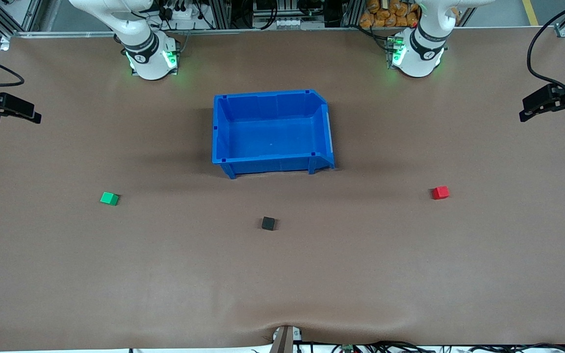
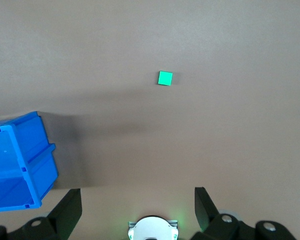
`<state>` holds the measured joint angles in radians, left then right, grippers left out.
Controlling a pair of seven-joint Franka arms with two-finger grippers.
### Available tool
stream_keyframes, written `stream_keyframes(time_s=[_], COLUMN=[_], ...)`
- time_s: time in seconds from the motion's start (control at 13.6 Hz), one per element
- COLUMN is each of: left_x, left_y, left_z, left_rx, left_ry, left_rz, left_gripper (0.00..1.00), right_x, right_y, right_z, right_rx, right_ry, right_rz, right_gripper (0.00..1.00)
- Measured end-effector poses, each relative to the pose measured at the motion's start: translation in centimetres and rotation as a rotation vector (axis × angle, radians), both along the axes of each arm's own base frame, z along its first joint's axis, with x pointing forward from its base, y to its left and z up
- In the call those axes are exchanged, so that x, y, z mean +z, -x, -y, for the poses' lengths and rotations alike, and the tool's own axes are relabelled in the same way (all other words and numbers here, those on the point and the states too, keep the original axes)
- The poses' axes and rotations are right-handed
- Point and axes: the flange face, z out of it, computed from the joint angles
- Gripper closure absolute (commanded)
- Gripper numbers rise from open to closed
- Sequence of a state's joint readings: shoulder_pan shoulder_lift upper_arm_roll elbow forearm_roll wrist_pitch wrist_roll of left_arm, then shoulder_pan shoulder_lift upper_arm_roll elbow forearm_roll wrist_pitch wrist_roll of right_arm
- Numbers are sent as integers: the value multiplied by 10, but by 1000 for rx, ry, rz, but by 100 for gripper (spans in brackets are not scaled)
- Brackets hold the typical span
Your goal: Attach green and red cubes to black cube
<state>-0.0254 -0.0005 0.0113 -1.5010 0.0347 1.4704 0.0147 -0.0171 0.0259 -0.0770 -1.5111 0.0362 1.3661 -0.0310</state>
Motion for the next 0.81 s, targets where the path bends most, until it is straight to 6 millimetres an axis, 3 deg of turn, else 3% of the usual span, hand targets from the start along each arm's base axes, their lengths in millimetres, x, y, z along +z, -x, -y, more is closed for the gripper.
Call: stream_keyframes(time_s=[0.81], left_x=[-19], left_y=[-10], left_z=[-2], left_rx=[-3], left_ry=[-1], left_rz=[-34], left_gripper=[0], right_x=[0], right_y=[0], right_z=[0], right_rx=[-1], right_ry=[0], right_rz=[0], right_gripper=[0])
